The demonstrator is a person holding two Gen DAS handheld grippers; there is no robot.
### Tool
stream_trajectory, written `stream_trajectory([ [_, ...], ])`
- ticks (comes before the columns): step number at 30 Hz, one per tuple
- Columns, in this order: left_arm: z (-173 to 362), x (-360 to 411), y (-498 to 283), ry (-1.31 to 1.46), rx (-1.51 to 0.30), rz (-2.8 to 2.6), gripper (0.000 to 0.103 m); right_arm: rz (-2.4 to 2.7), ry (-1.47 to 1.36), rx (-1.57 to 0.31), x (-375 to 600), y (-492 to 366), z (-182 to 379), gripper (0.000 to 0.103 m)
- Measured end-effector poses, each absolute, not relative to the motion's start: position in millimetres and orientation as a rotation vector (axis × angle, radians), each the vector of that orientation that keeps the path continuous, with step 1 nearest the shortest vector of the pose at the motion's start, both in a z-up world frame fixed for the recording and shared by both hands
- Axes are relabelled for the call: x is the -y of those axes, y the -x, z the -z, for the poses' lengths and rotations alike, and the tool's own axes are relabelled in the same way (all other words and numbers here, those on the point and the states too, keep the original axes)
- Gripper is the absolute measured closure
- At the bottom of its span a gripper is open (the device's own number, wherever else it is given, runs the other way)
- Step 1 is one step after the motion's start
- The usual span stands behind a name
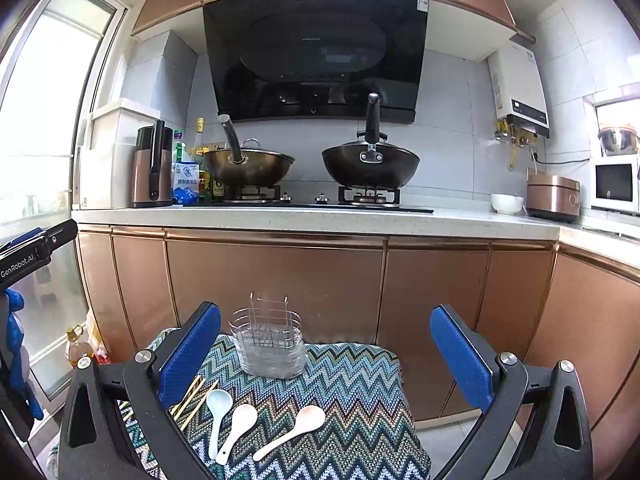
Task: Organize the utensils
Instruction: 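Move both tools toward the chopsticks and spoons on the zigzag cloth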
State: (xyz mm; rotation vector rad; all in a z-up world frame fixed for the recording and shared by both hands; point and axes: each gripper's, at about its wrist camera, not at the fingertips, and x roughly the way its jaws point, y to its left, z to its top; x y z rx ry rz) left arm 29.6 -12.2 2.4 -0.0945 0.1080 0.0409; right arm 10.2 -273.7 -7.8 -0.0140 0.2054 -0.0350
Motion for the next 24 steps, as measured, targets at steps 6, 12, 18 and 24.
stream_trajectory([
  [6,-5,15,-26,0.060,-0.106,-0.046,0.019,0.026,0.007,-0.211,275,-11,11,0.000],
  [12,-10,13,-20,0.069,-0.084,-0.051,0.018,0.007,0.020,-0.201,271,-12,8,0.000],
  [18,-15,4,-17,0.127,-0.077,-0.035,0.018,-0.012,0.029,-0.191,269,-13,6,0.000],
  [24,-17,4,-16,0.124,-0.089,-0.032,0.018,-0.023,0.026,-0.170,270,-13,2,0.000],
])
